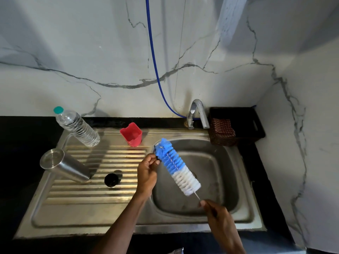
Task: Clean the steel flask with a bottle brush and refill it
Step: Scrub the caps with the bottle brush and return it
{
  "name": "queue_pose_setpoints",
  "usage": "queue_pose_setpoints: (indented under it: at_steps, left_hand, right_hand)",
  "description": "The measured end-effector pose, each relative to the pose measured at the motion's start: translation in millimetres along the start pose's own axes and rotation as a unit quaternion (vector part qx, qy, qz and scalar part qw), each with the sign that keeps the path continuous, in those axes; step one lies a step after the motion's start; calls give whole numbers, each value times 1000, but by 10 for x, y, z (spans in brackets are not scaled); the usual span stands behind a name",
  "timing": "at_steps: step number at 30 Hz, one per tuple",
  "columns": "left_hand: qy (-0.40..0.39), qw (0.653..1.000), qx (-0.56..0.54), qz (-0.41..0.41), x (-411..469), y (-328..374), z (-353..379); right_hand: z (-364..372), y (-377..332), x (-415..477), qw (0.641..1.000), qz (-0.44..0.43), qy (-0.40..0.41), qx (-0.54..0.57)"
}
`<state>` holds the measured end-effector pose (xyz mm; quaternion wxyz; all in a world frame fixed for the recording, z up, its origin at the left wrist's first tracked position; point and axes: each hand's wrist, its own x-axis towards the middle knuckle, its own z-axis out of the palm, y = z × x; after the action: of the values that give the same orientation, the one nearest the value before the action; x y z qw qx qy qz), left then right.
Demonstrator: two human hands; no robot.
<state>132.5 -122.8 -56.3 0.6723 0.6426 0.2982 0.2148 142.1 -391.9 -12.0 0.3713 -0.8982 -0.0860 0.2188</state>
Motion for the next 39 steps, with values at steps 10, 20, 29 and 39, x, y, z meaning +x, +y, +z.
queue_pose_setpoints:
  at_steps: [10, 20, 29, 39]
  left_hand:
    - [7, 988, 133, 78, 24, 42, -111]
    - [-33, 975, 183, 121, 18, 13, -134]
    - [-8, 996, -70, -58, 58, 158, -84]
    - [25, 933, -281, -223, 144, 320, 26]
  right_hand:
    - [-62, 60, 347, 992, -75, -50, 86]
    - [-11, -61, 568, 991, -60, -28, 113]
    - [59, 334, 234, 987, -52, -39, 145]
    - [56, 200, 526, 987, -73, -2, 140]
